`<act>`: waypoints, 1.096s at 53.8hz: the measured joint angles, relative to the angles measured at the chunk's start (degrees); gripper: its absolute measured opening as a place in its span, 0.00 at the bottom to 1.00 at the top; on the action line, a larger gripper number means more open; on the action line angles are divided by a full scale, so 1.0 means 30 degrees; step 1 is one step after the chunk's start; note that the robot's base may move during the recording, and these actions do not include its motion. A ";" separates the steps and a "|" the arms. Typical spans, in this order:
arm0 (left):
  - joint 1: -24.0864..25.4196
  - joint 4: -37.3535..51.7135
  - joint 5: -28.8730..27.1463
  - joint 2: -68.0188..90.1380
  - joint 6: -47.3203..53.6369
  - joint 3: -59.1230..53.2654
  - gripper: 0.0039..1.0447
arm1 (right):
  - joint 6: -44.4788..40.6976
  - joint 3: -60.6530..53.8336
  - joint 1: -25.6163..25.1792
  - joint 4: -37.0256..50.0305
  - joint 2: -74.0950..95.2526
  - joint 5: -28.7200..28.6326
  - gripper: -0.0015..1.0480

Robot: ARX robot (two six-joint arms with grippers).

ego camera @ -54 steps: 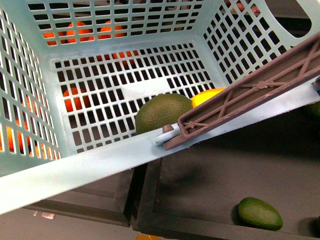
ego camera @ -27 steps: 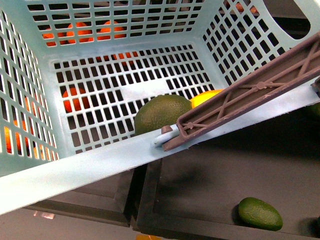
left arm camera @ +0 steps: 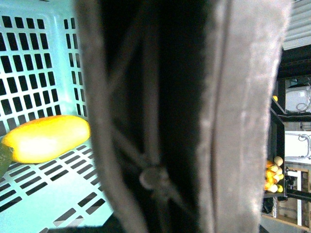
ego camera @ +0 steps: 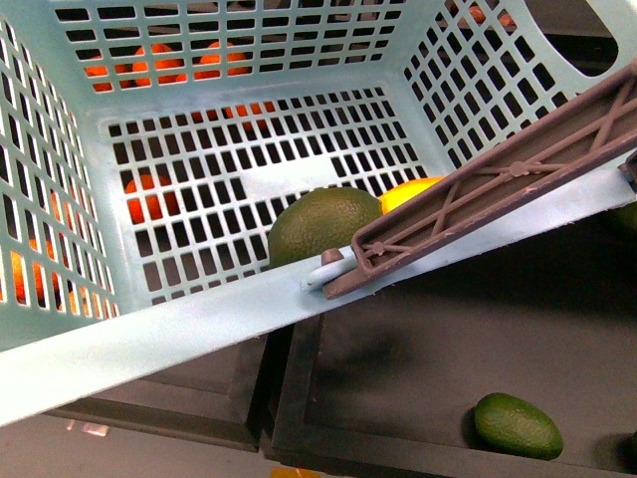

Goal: Pick mango and avocado into basket

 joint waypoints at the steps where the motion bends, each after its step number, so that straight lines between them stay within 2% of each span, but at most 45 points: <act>1: 0.0000 0.0000 0.0000 0.0000 -0.0007 0.0000 0.13 | 0.0000 0.0000 0.0000 0.0000 0.0000 0.0000 0.92; 20: -0.0270 0.0000 0.0568 0.0000 -0.0233 0.0000 0.13 | 0.0000 0.0000 0.0000 -0.0022 -0.0036 0.0058 0.92; 41: -0.0036 -0.0007 -0.0168 0.0022 -0.0022 0.0000 0.13 | 0.0000 0.0000 0.0000 -0.0058 -0.0029 0.0022 0.92; 59: -0.0036 0.0000 0.0204 0.0022 -0.0117 0.0000 0.13 | -0.0007 0.0000 0.0007 -0.0051 -0.0051 0.0015 0.92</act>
